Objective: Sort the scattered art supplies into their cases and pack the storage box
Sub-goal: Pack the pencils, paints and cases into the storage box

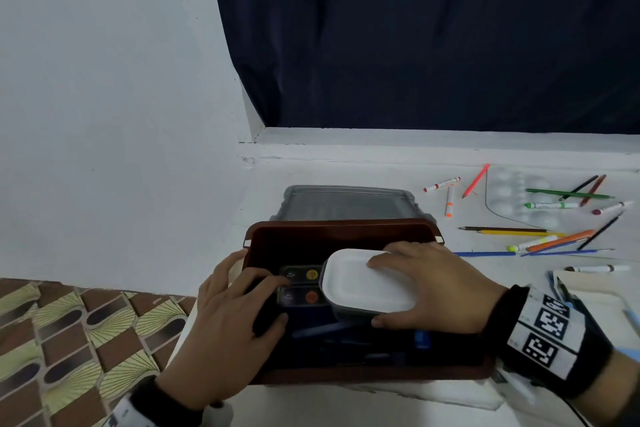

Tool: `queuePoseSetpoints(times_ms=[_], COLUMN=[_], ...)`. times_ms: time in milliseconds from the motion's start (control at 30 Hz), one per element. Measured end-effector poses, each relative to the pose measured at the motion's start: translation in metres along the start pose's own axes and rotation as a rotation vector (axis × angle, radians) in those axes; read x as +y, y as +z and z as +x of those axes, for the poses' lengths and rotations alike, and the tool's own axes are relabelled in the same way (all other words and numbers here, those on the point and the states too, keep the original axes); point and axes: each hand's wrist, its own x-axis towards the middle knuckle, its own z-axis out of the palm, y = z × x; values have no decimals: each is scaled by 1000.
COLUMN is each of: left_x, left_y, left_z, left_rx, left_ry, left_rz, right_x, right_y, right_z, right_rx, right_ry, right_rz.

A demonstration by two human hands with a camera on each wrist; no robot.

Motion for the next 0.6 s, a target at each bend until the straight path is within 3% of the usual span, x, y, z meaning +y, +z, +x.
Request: queuePoseSetpoints(times_ms=[233,600], left_x=[3,1], left_y=[-2,-5], left_z=[3,9], left_rx=[28,56], left_ry=[-21,-52], left_rz=[37,-94], right_x=[-1,-4], right_y=[8,10], right_z=[5,-2], right_rx=[15,44], right_ry=[13,30], right_rz=[-98,-124])
